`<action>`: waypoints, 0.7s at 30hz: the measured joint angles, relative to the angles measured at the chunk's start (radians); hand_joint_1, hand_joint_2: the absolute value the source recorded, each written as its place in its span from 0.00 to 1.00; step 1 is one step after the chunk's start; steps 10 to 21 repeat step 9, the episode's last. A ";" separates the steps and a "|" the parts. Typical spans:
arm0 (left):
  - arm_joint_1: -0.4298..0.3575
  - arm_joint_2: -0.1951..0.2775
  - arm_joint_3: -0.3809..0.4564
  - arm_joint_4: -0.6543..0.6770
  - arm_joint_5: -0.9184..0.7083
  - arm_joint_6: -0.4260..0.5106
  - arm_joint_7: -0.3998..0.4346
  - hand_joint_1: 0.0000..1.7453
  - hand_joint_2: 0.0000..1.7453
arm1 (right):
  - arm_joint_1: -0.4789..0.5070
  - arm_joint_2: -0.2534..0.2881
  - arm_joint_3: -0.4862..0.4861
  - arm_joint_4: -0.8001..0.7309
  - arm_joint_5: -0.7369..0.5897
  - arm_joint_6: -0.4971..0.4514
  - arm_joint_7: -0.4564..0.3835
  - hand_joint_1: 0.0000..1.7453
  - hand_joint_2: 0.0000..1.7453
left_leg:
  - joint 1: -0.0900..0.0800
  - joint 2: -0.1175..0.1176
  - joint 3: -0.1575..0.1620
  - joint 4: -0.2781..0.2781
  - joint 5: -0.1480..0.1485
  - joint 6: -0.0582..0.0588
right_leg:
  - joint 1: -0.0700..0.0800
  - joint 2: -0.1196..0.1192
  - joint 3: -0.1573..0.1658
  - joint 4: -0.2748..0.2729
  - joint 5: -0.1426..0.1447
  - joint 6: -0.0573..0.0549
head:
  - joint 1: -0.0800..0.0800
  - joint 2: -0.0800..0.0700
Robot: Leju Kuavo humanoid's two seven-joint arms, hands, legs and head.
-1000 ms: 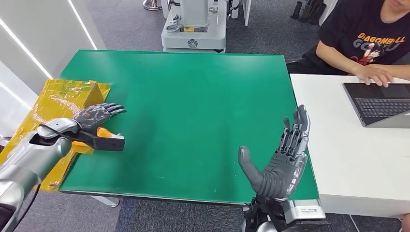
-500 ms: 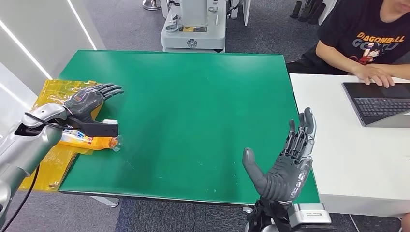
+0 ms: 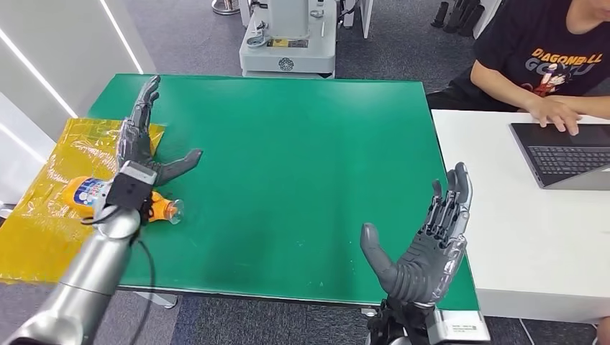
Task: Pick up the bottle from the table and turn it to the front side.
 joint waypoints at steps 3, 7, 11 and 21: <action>0.081 -0.106 0.004 -0.103 0.159 0.021 -0.005 0.00 1.00 | 0.000 0.000 0.000 0.006 -0.010 0.000 -0.002 0.00 1.00 | 0.000 0.000 0.000 0.000 -0.001 0.001 | 0.000 0.000 0.000 -0.001 0.000 0.000 | 0.000 0.000; 0.135 -0.175 0.003 -0.184 0.220 0.032 -0.010 0.00 1.00 | 0.000 0.000 0.000 0.011 -0.012 0.000 -0.002 0.00 1.00 | 0.000 0.000 0.000 0.000 -0.001 0.001 | 0.000 0.000 0.000 -0.001 0.000 0.000 | 0.000 0.000; 0.152 -0.195 0.003 -0.206 0.249 0.026 -0.016 0.00 1.00 | 0.001 -0.001 0.000 0.012 -0.012 0.000 -0.001 0.00 1.00 | 0.001 0.000 0.000 0.000 -0.001 0.001 | 0.000 0.000 0.000 0.000 0.000 0.000 | -0.001 0.000; 0.152 -0.195 0.003 -0.206 0.249 0.026 -0.016 0.00 1.00 | 0.001 -0.001 0.000 0.012 -0.012 0.000 -0.001 0.00 1.00 | 0.001 0.000 0.000 0.000 -0.001 0.001 | 0.000 0.000 0.000 0.000 0.000 0.000 | -0.001 0.000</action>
